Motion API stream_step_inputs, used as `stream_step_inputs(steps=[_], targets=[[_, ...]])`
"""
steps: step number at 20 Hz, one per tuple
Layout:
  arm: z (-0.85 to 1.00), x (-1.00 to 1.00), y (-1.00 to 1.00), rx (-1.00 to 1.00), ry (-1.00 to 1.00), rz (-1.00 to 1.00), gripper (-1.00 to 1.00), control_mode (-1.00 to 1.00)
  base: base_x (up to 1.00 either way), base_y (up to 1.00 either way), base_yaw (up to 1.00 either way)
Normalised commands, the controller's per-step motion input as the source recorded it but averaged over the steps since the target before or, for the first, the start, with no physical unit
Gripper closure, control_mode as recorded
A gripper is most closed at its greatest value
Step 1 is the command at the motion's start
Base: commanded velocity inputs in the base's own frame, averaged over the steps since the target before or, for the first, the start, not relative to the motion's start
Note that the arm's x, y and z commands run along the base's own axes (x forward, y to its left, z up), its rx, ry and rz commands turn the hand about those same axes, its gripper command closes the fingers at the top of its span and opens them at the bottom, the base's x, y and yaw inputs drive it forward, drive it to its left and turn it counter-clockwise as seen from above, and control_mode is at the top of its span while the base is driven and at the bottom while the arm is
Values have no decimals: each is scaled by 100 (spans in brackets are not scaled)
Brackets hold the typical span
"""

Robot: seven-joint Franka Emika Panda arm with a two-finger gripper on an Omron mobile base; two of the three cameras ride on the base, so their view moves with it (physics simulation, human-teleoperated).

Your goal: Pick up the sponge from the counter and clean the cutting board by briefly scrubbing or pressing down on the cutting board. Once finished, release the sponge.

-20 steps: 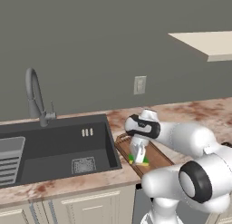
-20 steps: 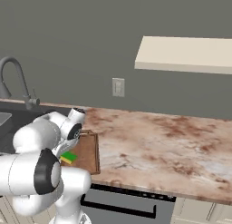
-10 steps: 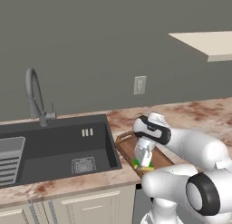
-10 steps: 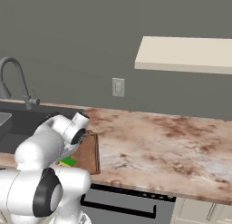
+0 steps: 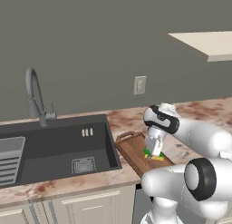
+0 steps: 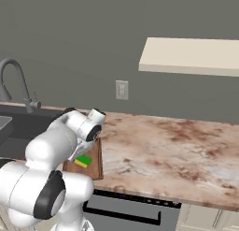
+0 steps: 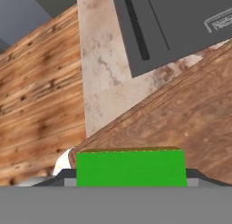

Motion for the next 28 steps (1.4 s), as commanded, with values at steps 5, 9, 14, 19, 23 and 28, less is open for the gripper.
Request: stream_step_inputs(steps=[5, 9, 14, 19, 23, 28], targets=[[42, 64, -67, 0, 0, 0, 100, -100, 0, 0, 0], [22, 58, -69, 0, 0, -2, 100, -100, 0, 0, 0], [0, 29, -64, 0, -4, -10, 100, -100, 0, 0, 0], [-22, 14, -50, 0, -10, -13, 100, -100, 0, 0, 0], [-29, 22, -37, 0, -2, -14, 100, -100, 0, 0, 0], [-40, 27, -23, 0, 0, -10, 100, -100, 0, 0, 0]])
